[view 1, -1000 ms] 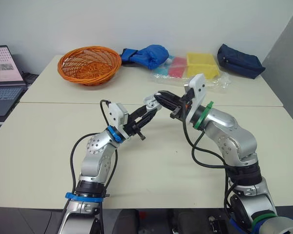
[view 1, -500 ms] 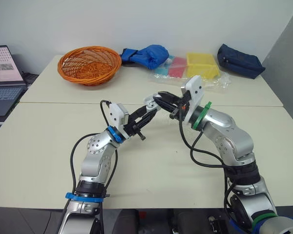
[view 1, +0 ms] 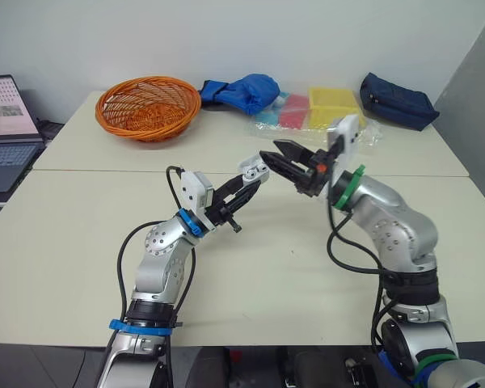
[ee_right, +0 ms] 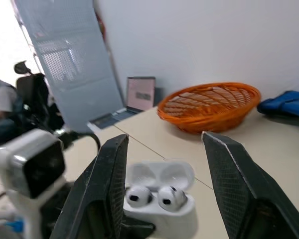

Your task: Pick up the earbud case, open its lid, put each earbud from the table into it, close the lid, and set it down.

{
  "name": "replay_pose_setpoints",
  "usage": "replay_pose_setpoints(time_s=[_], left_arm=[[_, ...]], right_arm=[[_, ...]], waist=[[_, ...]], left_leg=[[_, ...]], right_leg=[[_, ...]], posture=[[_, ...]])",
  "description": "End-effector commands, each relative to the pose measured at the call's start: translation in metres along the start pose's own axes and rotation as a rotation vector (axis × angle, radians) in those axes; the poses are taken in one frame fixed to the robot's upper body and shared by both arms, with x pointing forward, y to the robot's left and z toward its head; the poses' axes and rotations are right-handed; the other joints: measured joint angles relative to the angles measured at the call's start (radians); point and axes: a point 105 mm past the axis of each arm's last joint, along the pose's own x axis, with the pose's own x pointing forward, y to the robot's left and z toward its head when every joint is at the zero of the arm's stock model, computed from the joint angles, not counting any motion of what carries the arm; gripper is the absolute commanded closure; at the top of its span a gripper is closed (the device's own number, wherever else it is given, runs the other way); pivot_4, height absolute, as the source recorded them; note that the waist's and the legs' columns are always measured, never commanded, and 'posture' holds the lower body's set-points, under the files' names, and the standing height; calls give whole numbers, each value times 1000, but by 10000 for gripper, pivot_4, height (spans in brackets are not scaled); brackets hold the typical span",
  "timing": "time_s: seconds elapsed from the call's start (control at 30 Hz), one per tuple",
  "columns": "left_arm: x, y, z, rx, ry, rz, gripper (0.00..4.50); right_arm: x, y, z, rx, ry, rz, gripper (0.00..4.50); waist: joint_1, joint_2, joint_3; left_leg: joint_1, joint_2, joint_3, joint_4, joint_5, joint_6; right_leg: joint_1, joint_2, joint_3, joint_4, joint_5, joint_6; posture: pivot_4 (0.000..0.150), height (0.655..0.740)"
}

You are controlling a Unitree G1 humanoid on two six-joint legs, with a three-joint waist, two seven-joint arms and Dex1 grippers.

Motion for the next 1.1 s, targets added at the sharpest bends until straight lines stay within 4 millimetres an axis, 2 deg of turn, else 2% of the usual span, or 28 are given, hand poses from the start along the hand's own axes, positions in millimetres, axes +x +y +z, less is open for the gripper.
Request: replay_pose_setpoints(time_s=[0.03, 0.13, 0.2, 0.3, 0.4, 0.47, 0.57, 0.67, 0.8, 1.1], left_arm=[[5, -3, 12, 35, -50, -26, 37504], [5, -4, 12, 34, -46, -35, 37504], [6, -6, 12, 41, -40, -62, 37504], [6, -8, 12, 48, -34, -88, 37504], [7, -11, 12, 49, -34, -98, 37504], [7, -12, 12, 46, -35, -101, 37504], [8, -15, 12, 39, -34, -110, 37504], [8, -16, 12, 39, -32, -112, 37504], [7, -15, 12, 42, -29, -108, 37504], [7, -12, 12, 44, -33, -93, 37504]], right_arm=[[-4, -10, 27, -59, -13, -11, 20743], [-5, -20, 28, -94, 44, -21, 20743], [-7, -41, 10, -181, 186, -44, 24502], [-6, -53, -2, -206, 272, -33, 33779], [11, -55, -1, -191, 269, -32, 44519], [21, -54, -3, -189, 271, -26, 44863], [38, -35, -9, -187, 288, 61, 44863], [43, -24, -10, -185, 297, 111, 44863], [40, -5, -9, -210, 338, 218, 44863], [15, 2, -21, -304, 472, 274, 44863]], waist=[[0, 0, 0], [0, 0, 0], [0, 0, 0], [0, 0, 0], [-5, 0, 0], [-6, 1, 0], [-5, 1, 0], [-2, 1, 0], [2, 1, 0], [1, 1, 0]], left_leg=[[0, 0, 0, 0, 0, 0], [1, 0, 0, 0, 0, 0], [1, 0, 0, -1, 0, 0], [1, 0, 1, -1, 0, 0], [0, 0, 2, -1, 0, 0], [0, 1, 2, -2, 0, 0], [0, 1, 1, -2, 0, 0], [0, 1, 1, -2, 0, 0], [-2, 1, 0, -1, 0, 0], [-2, 0, 0, -1, 0, 0]], right_leg=[[0, 0, 0, 0, 0, 0], [0, 0, 0, 0, 0, 0], [0, 0, 0, 0, 0, 0], [0, 0, 1, -1, 0, -1], [-1, 1, 1, -1, 0, -1], [-2, 1, 2, -1, 0, -1], [-2, 2, 1, 0, 0, -1], [-1, 1, 1, -1, 0, -1], [-1, 0, 0, -1, 0, -1], [-2, 0, -1, -1, 0, -1]], posture=[[1500, 7400], [1500, 7400], [1500, 7400], [1500, 7400], [1500, 7400], [1500, 7400], [1500, 7400], [1500, 7400], [1500, 7400], [1500, 7400]])
